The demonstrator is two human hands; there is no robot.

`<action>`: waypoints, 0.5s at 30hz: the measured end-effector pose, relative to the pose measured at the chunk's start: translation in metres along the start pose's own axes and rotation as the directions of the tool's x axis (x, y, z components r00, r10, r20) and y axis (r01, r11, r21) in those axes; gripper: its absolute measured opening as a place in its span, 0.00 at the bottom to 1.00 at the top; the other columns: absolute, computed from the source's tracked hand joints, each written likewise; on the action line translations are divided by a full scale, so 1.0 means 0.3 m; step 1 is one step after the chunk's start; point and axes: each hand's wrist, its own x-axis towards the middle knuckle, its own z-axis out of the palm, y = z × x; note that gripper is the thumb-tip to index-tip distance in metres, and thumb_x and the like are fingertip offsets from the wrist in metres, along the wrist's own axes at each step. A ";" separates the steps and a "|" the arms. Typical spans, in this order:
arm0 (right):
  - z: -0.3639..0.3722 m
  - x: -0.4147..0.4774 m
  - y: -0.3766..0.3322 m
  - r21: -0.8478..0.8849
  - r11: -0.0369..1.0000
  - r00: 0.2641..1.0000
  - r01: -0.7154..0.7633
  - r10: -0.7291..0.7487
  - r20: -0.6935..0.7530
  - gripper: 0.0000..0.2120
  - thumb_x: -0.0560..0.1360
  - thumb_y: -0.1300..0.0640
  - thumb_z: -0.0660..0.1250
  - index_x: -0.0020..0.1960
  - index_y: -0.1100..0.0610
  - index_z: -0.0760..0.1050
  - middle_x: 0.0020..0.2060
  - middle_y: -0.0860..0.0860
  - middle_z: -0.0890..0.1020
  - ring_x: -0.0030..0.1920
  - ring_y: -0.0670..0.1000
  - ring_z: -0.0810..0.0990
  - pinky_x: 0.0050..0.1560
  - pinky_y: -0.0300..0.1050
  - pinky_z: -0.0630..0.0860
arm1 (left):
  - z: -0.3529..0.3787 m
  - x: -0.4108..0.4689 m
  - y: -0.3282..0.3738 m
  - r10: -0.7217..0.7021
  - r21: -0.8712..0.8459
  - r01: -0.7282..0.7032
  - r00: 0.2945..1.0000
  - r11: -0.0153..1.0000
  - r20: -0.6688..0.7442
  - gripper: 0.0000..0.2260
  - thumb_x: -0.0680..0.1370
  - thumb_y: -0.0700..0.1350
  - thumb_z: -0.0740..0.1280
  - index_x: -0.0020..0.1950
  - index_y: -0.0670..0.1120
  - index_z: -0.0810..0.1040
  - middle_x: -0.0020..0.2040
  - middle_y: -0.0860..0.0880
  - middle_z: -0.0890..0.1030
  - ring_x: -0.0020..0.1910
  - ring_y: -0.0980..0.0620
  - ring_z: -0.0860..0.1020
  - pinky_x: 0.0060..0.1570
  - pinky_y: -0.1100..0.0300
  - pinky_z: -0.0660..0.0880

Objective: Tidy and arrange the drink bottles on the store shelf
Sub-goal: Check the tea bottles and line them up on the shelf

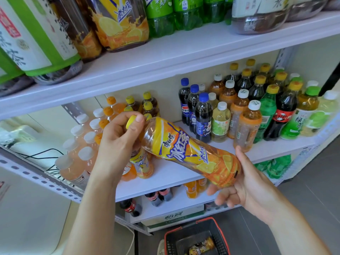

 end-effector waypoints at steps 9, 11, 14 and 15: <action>0.003 -0.015 -0.012 0.053 0.973 0.969 0.224 -0.229 0.096 0.25 0.70 0.55 0.75 0.66 0.53 0.75 0.57 0.65 0.80 0.52 0.71 0.81 0.43 0.48 0.83 | 0.019 0.001 -0.007 -0.028 0.101 0.046 0.985 0.994 -0.171 0.16 0.78 0.55 0.67 0.43 0.42 0.78 0.34 0.44 0.71 0.29 0.49 0.68 0.25 0.61 0.65; 0.007 -0.022 -0.016 0.049 0.975 0.970 0.215 -0.220 0.103 0.27 0.67 0.51 0.79 0.63 0.56 0.77 0.51 0.67 0.82 0.45 0.69 0.83 0.37 0.46 0.83 | 0.008 -0.006 0.002 -0.002 0.128 0.016 0.994 0.992 -0.109 0.14 0.77 0.59 0.67 0.42 0.49 0.78 0.34 0.45 0.72 0.30 0.52 0.70 0.26 0.62 0.67; 0.011 -0.019 -0.019 0.027 0.991 0.989 0.132 -0.134 0.070 0.29 0.70 0.35 0.70 0.53 0.60 0.82 0.43 0.69 0.82 0.31 0.59 0.83 0.26 0.42 0.79 | -0.020 -0.015 0.023 0.024 0.096 -0.032 0.996 0.995 0.084 0.10 0.75 0.60 0.67 0.48 0.54 0.78 0.41 0.50 0.73 0.37 0.49 0.69 0.33 0.57 0.66; 0.007 -0.015 -0.016 0.025 0.997 0.995 0.079 -0.080 0.059 0.32 0.72 0.32 0.64 0.52 0.61 0.82 0.41 0.69 0.82 0.28 0.57 0.82 0.24 0.41 0.77 | -0.029 -0.018 0.029 0.017 0.044 -0.024 0.990 0.999 0.141 0.09 0.76 0.57 0.67 0.51 0.54 0.78 0.46 0.49 0.72 0.40 0.47 0.67 0.36 0.54 0.64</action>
